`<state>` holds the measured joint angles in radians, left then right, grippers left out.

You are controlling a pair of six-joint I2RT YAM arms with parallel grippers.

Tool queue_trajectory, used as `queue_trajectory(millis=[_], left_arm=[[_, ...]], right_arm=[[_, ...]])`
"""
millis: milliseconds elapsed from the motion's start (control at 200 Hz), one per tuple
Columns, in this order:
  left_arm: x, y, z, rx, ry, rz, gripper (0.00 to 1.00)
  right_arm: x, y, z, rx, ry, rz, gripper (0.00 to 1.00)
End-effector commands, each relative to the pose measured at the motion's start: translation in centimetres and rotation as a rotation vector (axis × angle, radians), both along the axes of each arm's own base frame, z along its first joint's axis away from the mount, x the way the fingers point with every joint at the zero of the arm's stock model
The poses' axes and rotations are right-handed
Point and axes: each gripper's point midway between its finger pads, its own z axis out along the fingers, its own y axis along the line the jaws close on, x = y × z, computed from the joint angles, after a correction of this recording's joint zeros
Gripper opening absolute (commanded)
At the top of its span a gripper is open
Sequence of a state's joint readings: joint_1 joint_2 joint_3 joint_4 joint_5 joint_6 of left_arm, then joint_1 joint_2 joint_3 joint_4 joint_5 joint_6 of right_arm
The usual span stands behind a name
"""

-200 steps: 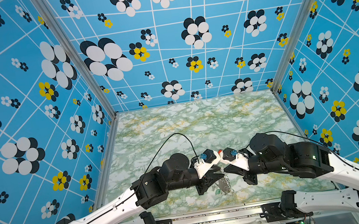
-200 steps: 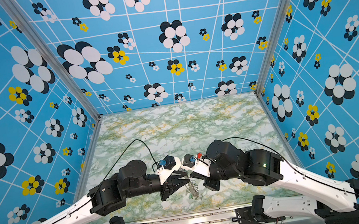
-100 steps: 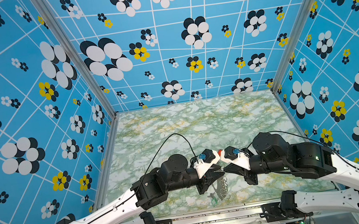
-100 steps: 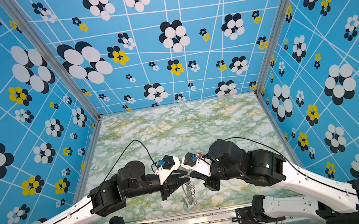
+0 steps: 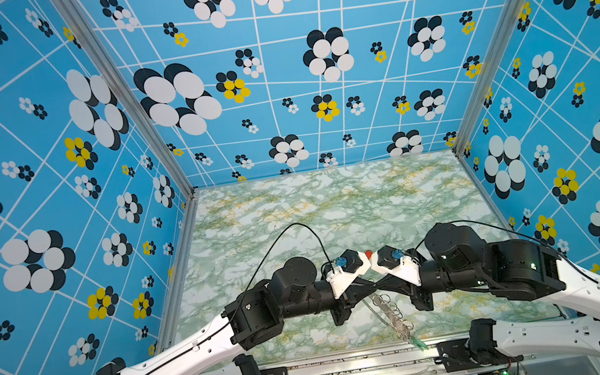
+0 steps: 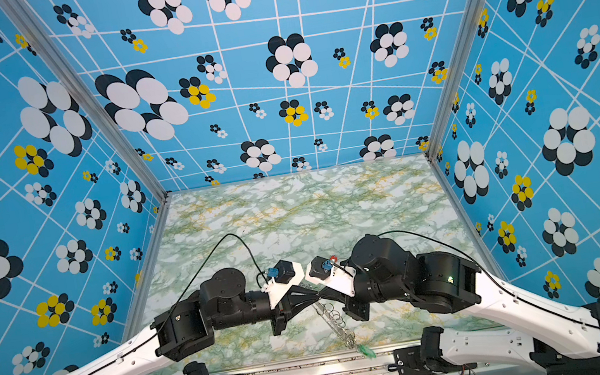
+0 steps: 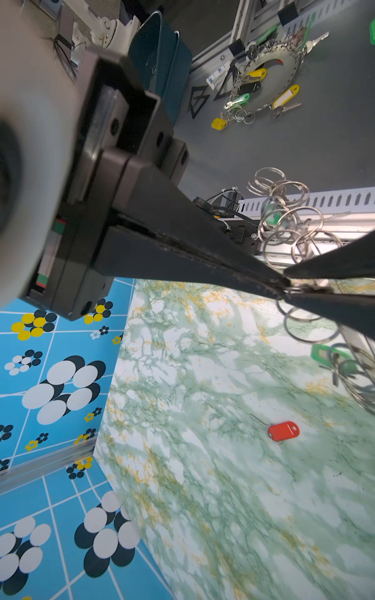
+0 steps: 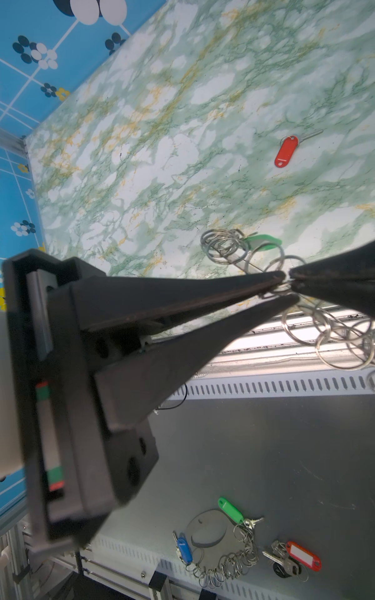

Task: Put the keys on the keyring

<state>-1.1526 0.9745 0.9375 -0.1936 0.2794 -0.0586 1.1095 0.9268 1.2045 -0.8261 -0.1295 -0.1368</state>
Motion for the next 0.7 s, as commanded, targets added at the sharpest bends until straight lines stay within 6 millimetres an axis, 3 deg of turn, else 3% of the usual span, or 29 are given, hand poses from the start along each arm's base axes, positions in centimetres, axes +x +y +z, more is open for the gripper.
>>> queue_trajectory(millis=[0,165,480,635,675,695], left_arm=[[-1.5,-0.7,0.0,-0.008,0.024,-0.079,0.18],[-1.7,-0.8,-0.3,0.003,0.026,-0.088,0.00],[-1.5,-0.3,-0.5,0.044,-0.032,-0.082,0.00],[-1.5,0.8,0.4,0.014,-0.131,-0.078,0.00],[-1.6,1.0,0.6,0.007,-0.158,-0.086,0.00],[-1.7,1.1,0.7,0.005,-0.168,-0.089,0.00]], right_arm=[[0.7,1.1,2.6,0.113,-0.036,-0.021,0.00],[0.8,0.9,2.8,0.119,-0.044,-0.031,0.00],[0.7,0.8,2.8,0.125,-0.029,-0.038,0.00],[0.4,0.3,2.8,0.133,-0.020,-0.038,0.00],[0.4,0.0,2.8,0.131,-0.025,-0.044,0.05],[0.4,-0.2,2.8,0.130,-0.030,-0.047,0.15]])
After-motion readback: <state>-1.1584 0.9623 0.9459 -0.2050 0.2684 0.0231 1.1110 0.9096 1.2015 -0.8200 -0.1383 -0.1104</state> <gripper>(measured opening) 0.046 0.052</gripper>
